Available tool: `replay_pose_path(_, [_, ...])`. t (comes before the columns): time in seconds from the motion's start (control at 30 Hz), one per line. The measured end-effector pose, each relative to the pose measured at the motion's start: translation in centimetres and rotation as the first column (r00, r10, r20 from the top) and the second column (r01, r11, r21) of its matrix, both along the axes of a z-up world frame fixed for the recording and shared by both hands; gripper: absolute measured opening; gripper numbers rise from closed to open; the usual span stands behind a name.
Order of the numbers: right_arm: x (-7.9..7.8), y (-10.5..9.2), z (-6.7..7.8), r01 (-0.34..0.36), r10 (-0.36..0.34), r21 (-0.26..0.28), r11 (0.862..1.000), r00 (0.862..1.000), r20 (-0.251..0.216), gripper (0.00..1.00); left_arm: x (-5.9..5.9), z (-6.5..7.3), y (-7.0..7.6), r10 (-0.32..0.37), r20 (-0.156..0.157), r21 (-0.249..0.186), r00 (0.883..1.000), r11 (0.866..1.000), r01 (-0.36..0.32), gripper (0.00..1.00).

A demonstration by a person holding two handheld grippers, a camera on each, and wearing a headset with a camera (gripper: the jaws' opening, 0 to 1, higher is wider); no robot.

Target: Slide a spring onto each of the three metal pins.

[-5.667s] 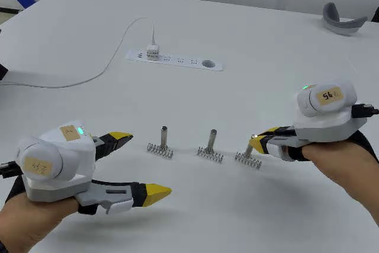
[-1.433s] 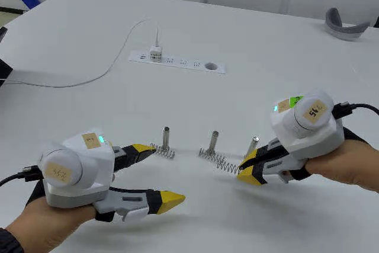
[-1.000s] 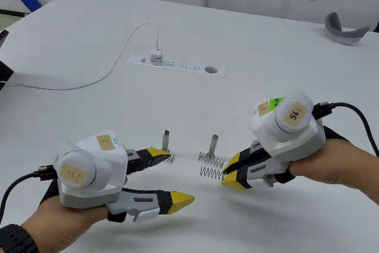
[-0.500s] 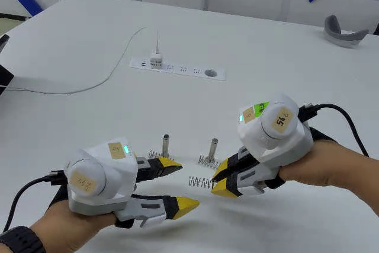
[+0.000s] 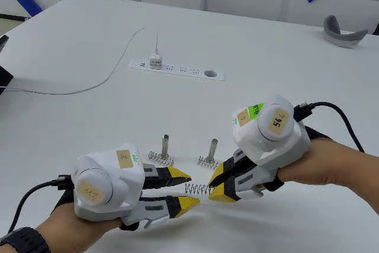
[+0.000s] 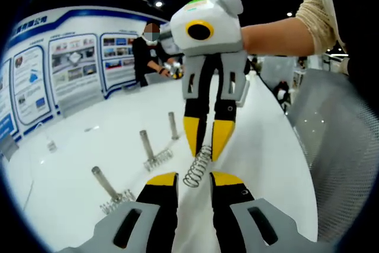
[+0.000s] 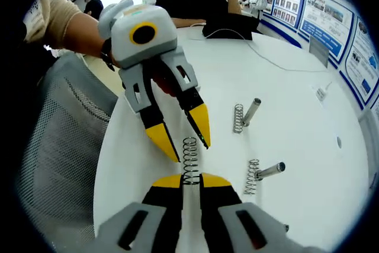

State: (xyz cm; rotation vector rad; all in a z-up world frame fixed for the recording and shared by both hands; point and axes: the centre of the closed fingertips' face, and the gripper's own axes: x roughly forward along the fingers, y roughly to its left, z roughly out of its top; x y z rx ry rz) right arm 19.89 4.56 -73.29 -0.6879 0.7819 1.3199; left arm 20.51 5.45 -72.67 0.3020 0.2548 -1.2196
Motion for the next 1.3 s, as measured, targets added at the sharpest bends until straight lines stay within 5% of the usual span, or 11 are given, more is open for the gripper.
replay_pose_path(0.4, [-0.4,0.1,0.7,-0.005,0.005,0.003,1.0,1.0,-0.018,0.12,-0.2,-0.3,0.0,-0.016,0.024,0.021,1.0,1.0,0.015,0.13])
replay_pose_path(0.77, [-0.3,1.2,2.8,-0.005,0.006,0.06,0.998,1.0,-0.003,0.12,-0.3,-0.6,-0.2,-0.018,0.012,0.017,1.0,1.0,0.018,0.12])
replay_pose_path(1.3, [-0.3,2.8,3.9,-0.03,0.027,0.088,0.996,0.999,0.027,0.12,-0.4,-0.3,-0.8,-0.025,0.005,0.006,1.0,1.0,0.025,0.11])
